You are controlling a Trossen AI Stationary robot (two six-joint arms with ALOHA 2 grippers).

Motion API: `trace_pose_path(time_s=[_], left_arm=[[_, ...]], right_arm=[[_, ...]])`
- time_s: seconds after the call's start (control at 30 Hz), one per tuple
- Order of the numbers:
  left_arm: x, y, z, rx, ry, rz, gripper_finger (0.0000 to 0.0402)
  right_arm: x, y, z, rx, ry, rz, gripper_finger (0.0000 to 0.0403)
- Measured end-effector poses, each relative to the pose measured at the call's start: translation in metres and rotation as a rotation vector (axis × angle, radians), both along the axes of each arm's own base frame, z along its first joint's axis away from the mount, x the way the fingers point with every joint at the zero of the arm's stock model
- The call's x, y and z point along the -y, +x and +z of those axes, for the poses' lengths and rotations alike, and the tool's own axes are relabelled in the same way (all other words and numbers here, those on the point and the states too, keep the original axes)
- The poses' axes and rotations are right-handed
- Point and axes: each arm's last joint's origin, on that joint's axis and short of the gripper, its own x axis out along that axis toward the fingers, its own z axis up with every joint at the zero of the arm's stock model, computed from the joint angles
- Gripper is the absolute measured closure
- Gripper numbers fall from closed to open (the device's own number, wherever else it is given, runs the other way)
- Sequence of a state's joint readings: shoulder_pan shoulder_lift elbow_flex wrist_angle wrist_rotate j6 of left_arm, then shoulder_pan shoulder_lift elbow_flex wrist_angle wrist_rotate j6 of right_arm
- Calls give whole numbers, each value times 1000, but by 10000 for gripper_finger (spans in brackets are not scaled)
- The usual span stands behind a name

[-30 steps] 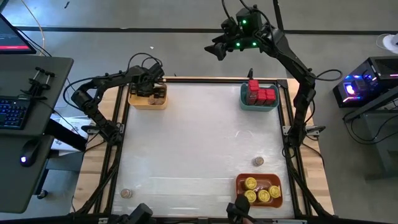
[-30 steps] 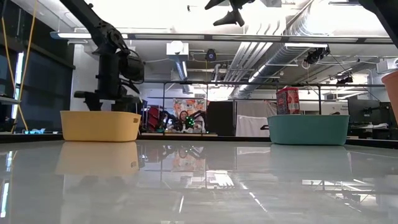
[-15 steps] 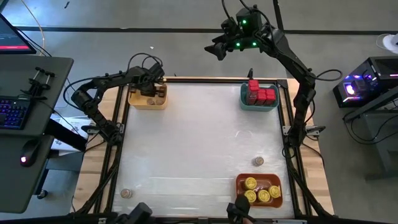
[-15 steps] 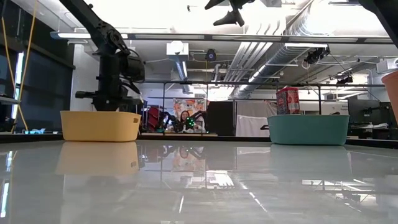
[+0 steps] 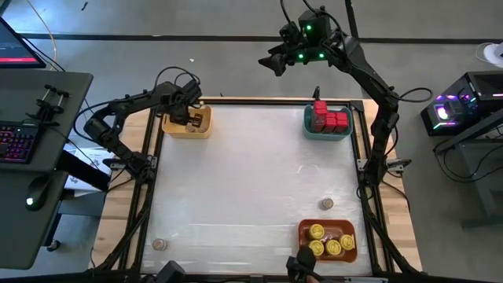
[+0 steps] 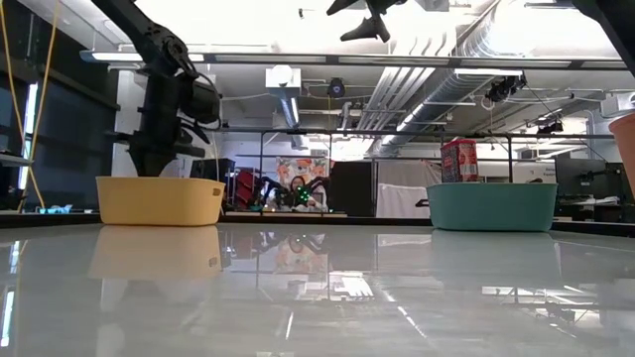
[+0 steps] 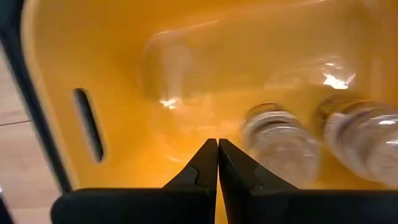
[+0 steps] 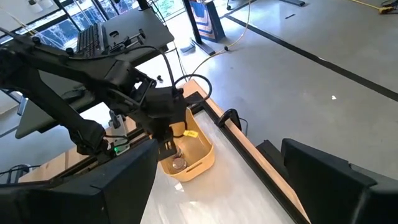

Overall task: Sort spices by type
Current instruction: Put the top brown seasoning bottle into the yellow bin

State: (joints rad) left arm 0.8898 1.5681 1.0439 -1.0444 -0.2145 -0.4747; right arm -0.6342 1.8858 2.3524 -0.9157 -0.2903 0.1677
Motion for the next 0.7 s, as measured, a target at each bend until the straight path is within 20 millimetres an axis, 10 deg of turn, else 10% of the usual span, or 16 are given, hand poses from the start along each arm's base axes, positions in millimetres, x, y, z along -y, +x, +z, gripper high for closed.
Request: trace_pose_path(time_s=[0.7], left_arm=[[12,11,-17,111,-45,21,401]], right_arm=[[0,0,0,3,8,-4,66]])
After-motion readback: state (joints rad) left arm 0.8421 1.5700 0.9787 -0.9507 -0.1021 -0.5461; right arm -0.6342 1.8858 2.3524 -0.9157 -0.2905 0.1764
